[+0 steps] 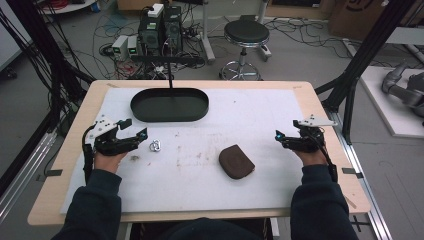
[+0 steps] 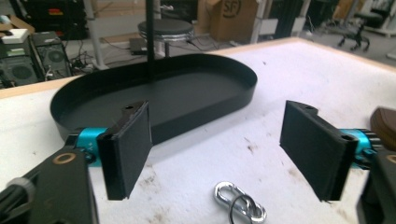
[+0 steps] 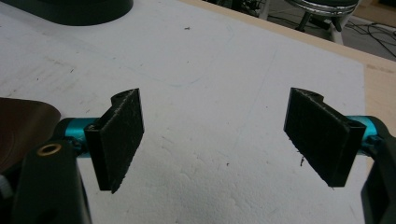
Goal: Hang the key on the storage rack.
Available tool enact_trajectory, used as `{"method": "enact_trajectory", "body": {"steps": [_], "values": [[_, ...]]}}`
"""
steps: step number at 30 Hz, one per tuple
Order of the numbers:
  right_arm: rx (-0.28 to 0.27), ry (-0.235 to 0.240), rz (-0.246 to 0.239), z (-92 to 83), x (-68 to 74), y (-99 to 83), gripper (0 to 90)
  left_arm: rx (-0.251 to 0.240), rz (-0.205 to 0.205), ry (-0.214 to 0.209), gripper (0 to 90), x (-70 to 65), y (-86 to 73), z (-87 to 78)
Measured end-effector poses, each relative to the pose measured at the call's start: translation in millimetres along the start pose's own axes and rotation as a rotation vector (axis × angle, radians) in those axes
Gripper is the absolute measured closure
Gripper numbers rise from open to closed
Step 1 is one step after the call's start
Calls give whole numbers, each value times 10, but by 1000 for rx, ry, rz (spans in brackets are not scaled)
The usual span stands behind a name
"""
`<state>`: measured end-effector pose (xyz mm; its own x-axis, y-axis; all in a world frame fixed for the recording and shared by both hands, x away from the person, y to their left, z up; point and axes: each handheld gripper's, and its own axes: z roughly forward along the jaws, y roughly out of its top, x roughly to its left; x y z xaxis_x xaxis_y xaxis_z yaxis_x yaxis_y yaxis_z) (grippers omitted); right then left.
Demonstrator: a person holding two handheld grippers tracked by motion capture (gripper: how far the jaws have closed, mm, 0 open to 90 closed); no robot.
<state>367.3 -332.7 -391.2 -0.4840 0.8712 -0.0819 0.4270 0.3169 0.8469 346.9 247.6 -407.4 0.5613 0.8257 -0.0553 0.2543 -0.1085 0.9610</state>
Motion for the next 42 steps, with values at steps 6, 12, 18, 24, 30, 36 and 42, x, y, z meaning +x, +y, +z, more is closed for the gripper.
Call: {"method": "enact_trajectory", "body": {"steps": [6, 12, 18, 24, 30, 36, 42], "values": [[6, 4, -25, 9, 53, 8, 204, 67, 5, -52, 298, 10, -63, 56], [12, 7, -28, 31, 64, 17, 205, 153, 8, -100, 342, 5, -116, 134], [22, 14, -30, 49, 74, 14, 205, 269, 0, -136, 504, 18, -194, 202], [22, 15, -33, 40, 77, 12, 205, 361, 11, -174, 570, -29, -256, 302], [26, 14, -30, 42, 80, 9, 206, 387, 10, -177, 613, -24, -279, 337], [33, 14, -33, 47, 80, 7, 206, 398, 17, -185, 670, -18, -286, 340], [30, 14, -27, 41, 83, 7, 206, 395, 11, -232, 698, -23, -282, 316]]}}
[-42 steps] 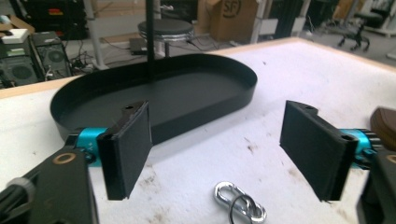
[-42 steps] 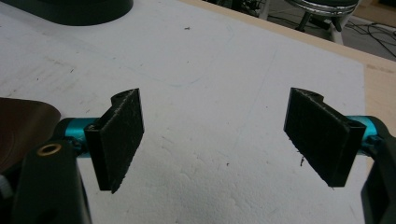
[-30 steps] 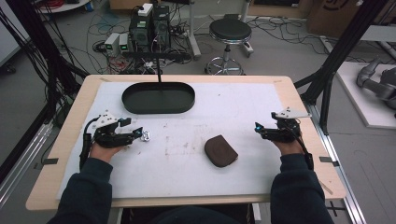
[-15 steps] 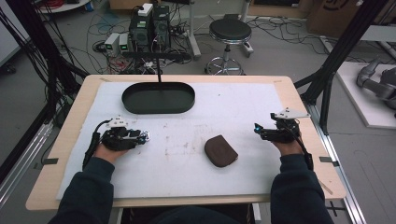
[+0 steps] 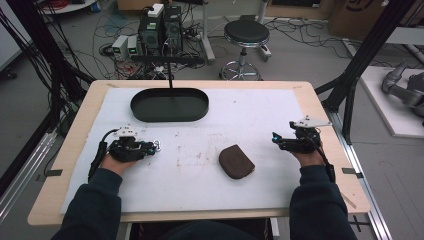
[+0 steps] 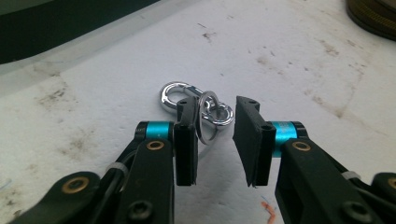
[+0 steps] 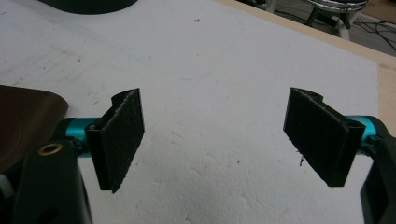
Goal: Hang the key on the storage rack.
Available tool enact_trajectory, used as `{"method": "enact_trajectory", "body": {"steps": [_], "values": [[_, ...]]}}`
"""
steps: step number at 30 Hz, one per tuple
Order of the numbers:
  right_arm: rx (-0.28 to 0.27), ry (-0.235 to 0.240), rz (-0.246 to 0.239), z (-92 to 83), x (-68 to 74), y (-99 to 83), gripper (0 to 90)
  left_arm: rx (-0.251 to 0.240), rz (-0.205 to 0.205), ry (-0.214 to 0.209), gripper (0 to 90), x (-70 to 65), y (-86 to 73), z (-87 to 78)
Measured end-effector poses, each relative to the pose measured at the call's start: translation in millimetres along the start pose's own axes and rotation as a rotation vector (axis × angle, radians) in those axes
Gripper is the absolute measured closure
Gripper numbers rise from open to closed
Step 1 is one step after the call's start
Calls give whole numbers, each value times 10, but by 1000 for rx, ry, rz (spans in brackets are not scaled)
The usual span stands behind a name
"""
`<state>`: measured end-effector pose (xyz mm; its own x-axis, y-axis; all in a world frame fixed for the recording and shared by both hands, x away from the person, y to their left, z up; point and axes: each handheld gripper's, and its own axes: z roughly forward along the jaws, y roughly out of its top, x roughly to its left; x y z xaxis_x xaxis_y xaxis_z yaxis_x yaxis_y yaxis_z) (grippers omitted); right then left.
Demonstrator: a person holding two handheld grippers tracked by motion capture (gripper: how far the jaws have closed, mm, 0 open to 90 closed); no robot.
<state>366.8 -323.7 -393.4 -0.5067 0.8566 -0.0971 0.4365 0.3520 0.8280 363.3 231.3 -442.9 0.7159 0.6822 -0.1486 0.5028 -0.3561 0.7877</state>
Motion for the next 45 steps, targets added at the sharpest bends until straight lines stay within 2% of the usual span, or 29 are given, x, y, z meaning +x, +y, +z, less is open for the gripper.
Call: {"method": "enact_trajectory", "body": {"steps": [11, 22, 29, 32, 41, 45], "values": [[-2, -1, 3, -11, -9, -1, 206, 39, 27, -15, 733, -25, -11, 40], [-1, 3, -3, -9, 0, -1, 207, 54, 15, 5, 785, -13, -17, 45], [0, 4, -4, -6, 0, -1, 207, 61, 18, 11, 866, -17, -13, 46], [0, 6, -5, -7, -2, -1, 207, 62, 16, 10, 873, -18, -13, 46], [0, 7, -4, -9, -3, 0, 207, 52, 18, 25, 879, -21, 0, 29], [-1, 6, -4, -6, -3, 0, 207, 18, 14, 33, 880, -14, 13, -4]]}}
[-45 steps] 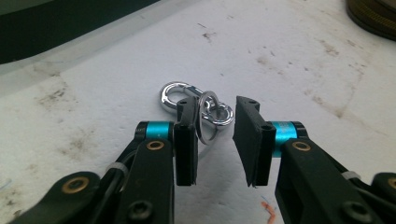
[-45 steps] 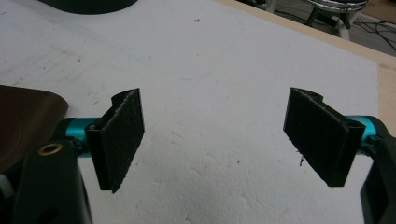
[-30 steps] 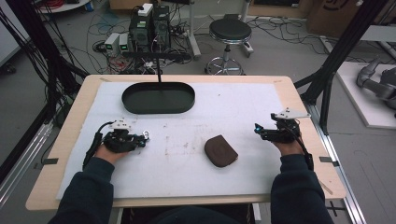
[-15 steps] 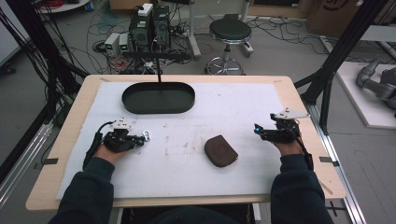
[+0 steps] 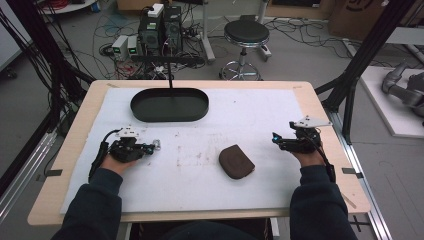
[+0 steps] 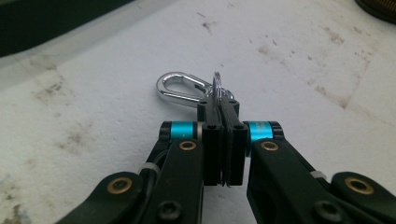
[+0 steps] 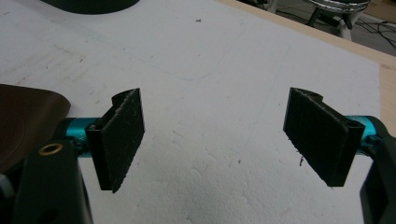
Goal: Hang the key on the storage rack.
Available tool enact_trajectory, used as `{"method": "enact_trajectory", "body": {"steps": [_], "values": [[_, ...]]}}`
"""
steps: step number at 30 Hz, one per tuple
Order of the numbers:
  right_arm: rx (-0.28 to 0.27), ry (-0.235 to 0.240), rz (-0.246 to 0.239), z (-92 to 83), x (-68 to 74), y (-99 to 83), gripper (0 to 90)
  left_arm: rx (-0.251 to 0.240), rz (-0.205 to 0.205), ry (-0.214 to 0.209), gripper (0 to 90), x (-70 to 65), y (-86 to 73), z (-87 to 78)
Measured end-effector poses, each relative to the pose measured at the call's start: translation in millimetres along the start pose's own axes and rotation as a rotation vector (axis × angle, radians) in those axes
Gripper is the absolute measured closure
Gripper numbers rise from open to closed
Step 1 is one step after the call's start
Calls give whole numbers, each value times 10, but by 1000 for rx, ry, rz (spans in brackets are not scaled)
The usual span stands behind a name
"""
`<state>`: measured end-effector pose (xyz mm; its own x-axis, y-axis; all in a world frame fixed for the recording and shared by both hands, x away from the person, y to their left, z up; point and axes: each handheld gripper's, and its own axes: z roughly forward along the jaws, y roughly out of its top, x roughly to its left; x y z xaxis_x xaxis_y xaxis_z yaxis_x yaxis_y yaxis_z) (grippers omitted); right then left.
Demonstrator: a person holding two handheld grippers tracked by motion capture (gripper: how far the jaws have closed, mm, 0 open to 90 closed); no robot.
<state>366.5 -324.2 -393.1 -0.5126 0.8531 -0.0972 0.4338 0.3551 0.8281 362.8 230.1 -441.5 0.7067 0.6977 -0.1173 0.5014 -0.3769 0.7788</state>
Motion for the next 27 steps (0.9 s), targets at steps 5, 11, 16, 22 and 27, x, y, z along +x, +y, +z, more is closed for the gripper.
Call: {"method": "enact_trajectory", "body": {"steps": [5, 11, 16, 22, 27], "values": [[2, -1, 7, -3, -1, 0, 208, -71, -14, 8, 881, 7, 17, -57], [1, 0, 7, -2, -1, 0, 208, -154, -13, 20, 881, 15, 44, -134], [1, -1, 6, -1, 1, 1, 208, -221, -14, 14, 882, 15, 82, -192], [-4, 1, 11, -4, 1, 4, 208, -288, -6, 7, 882, 2, 177, -256], [-6, 3, 10, -1, -13, 6, 208, -347, 32, 21, 882, 33, 297, -314]]}}
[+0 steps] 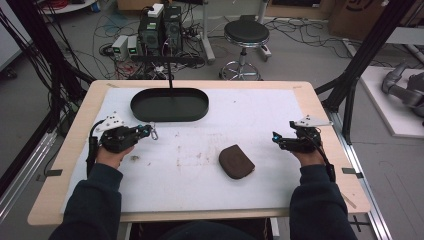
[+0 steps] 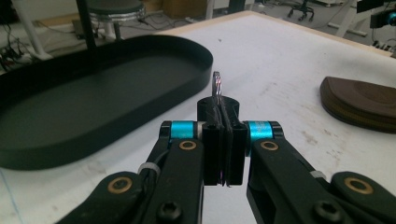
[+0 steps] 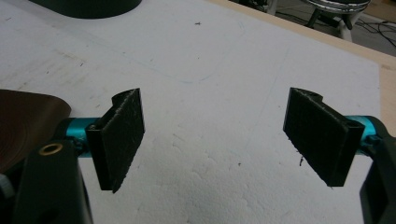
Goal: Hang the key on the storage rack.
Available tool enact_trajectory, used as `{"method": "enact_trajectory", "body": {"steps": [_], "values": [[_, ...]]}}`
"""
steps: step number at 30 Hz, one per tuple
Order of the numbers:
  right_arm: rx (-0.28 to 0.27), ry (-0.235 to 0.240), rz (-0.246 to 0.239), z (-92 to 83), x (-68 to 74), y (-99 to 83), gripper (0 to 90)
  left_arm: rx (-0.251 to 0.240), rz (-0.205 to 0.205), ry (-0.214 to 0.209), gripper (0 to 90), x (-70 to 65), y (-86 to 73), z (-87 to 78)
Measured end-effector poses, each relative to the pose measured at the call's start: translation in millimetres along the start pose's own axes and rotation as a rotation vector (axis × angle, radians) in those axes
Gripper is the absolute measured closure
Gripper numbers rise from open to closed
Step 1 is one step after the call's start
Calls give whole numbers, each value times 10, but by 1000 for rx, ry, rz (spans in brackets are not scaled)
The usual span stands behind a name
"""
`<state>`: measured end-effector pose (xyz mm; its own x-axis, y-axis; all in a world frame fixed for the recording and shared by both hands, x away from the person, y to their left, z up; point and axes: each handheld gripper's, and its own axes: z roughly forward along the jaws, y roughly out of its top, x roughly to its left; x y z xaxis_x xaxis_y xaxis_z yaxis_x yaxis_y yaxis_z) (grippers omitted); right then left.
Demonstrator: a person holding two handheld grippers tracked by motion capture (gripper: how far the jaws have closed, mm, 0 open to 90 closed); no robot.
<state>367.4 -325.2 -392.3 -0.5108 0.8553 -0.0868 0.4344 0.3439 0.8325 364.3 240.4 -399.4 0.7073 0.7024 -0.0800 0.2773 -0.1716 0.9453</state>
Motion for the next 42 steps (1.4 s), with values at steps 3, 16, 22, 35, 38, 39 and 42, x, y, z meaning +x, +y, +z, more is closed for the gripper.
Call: {"method": "enact_trajectory", "body": {"steps": [3, 16, 22, 35, 38, 39, 42], "values": [[-5, 2, 6, 2, 1, 2, 208, -23, 10, 14, 882, 64, 123, -12], [-15, 6, 7, 7, -2, 8, 208, -68, 11, 55, 881, 618, 816, 50], [-12, 6, 9, 5, 10, 8, 208, -65, -31, 69, 881, 945, 954, 183], [-15, 16, -5, 28, 48, 21, 209, -44, -59, 122, 881, 1317, 1088, 408], [-15, 19, -8, 28, 52, 20, 209, -45, -82, 134, 881, 1379, 1071, 427], [-15, 18, -9, 26, 53, 20, 209, -45, -82, 134, 881, 1379, 1071, 427], [-17, 19, -4, 22, 56, 19, 209, -41, -98, 150, 881, 1428, 1058, 452]]}}
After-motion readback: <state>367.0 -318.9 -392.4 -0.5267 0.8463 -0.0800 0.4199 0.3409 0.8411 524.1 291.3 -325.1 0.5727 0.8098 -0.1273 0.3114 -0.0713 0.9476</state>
